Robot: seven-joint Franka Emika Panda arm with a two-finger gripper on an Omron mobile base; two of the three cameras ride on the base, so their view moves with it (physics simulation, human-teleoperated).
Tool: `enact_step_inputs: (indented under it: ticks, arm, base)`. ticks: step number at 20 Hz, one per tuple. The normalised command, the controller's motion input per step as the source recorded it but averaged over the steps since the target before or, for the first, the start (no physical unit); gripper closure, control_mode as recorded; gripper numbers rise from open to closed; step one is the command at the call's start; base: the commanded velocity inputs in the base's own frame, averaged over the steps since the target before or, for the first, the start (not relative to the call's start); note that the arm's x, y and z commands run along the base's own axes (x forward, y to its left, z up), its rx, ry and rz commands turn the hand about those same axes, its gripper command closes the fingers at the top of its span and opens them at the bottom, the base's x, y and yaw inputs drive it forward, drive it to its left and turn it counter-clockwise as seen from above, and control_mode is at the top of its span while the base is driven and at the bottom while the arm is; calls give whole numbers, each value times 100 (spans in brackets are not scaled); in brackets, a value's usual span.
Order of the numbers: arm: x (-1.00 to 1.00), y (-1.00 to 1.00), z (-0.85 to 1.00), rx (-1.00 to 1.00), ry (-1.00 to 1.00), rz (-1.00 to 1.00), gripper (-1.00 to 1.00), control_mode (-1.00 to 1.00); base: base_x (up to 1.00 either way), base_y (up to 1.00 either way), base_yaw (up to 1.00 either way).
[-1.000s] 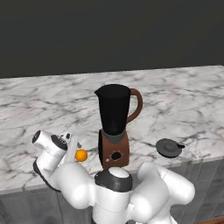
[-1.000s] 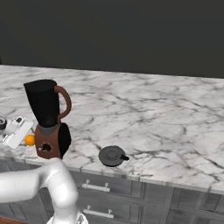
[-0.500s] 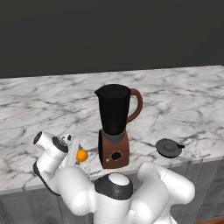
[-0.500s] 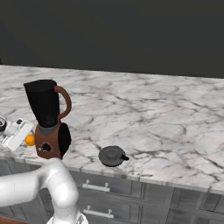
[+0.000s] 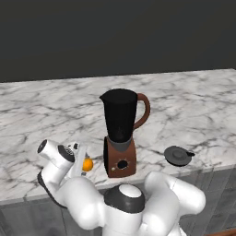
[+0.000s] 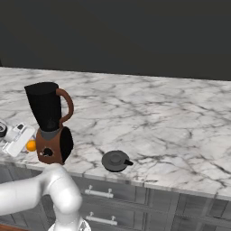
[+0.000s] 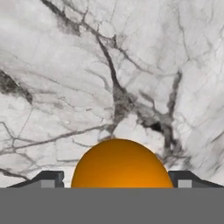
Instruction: Open the blender lid, put the orange in the blender, close the lid, and start the blender.
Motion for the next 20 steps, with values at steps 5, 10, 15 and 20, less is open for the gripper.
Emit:
enact_step_inputs:
  ticks: [5,10,15,20]
  arm:
    - [-24,-27,-4,1,-4,0,100,-100]
    - [-34,-7,48,4,-18,0,100,-100]
    - [-32,4,100,2,-26,2,100,-100]
    - [-25,4,100,4,-25,1,100,-100]
  base:
    - [0,0,0]
    - [0,0,0]
    - [0,0,0]
    - [0,0,0]
